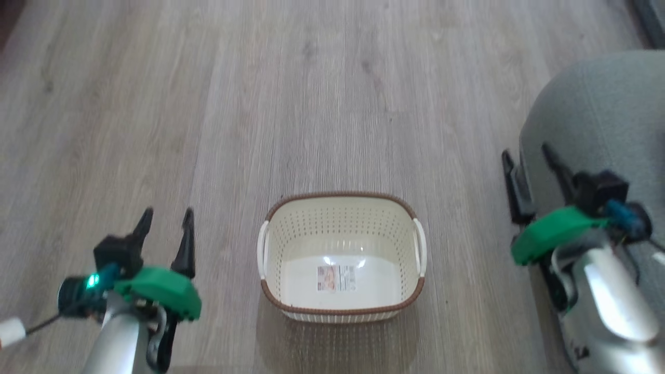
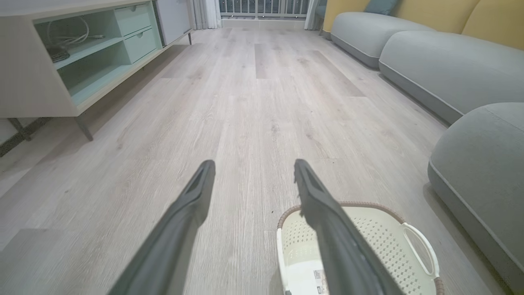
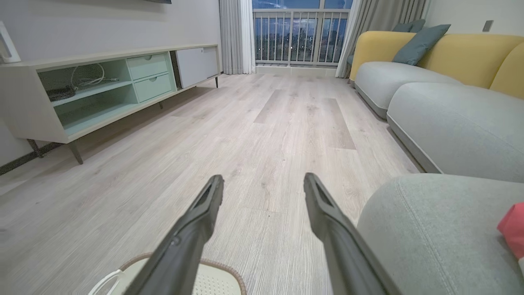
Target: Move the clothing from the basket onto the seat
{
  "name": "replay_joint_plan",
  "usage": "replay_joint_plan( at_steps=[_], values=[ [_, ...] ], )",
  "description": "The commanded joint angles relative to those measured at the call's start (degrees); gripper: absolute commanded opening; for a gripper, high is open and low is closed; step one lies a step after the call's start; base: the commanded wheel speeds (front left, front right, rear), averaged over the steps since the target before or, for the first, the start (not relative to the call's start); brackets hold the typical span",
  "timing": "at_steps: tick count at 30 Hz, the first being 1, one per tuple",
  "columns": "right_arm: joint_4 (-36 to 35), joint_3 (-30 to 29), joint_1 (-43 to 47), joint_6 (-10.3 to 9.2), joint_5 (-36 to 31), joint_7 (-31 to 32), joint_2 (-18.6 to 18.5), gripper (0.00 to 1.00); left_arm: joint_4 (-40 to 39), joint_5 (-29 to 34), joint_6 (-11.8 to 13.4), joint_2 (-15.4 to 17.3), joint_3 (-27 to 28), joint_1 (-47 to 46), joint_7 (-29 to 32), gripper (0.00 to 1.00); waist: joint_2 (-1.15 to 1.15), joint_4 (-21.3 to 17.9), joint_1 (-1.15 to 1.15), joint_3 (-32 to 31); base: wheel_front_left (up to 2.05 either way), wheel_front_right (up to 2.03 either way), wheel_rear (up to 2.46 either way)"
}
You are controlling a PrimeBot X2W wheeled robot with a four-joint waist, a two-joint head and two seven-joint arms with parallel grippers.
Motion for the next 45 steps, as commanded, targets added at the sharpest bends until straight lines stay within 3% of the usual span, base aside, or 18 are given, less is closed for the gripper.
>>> replay_joint_plan(
  at_steps=[1, 16, 30, 31, 36, 45],
  values=[
    [-1.3, 1.1, 0.5, -0.02, 0.5, -0.5, 0.8, 1.00, -2.2, 1.0, 0.2, 0.4, 3.3, 0.0, -0.5, 1.00, 0.00, -0.4, 0.01, -1.8, 0.00, 0.00, 0.00],
    [-1.9, 2.0, 7.4, -0.02, 0.7, -0.5, 3.1, 1.00, -5.7, 4.5, 0.1, -2.7, 9.5, 7.1, -0.5, 1.00, 0.00, -3.8, 0.01, -4.6, 0.00, 0.00, 0.00],
    [-2.9, 1.1, 9.3, -0.02, 1.4, -0.5, 4.6, 1.00, -7.9, 4.7, -1.7, -4.1, 11.6, 10.0, -0.5, 1.00, 0.00, -4.1, 0.01, -4.6, 0.00, 0.00, 0.00],
    [-1.0, -0.1, 10.7, 0.00, 1.0, 0.0, 4.4, 0.00, -5.9, 4.3, -1.8, -4.4, 9.6, 11.7, 0.0, 0.00, 0.00, -4.1, 0.01, -4.6, 0.00, 0.00, 0.00],
    [2.7, 0.1, 13.4, 0.00, 1.2, 0.3, 4.5, 0.00, -2.0, 4.0, -1.8, -4.8, 9.4, 13.4, 0.5, 0.00, 0.00, -4.1, 0.01, -4.5, 0.00, 0.00, 0.00],
    [1.5, -0.8, 13.5, 0.00, 6.9, 1.9, 4.7, 0.00, -2.4, -2.0, -2.1, -4.7, 9.8, 12.8, 2.2, 0.00, 0.00, -4.1, 0.01, -4.4, 0.00, 0.00, 0.00]
  ],
)
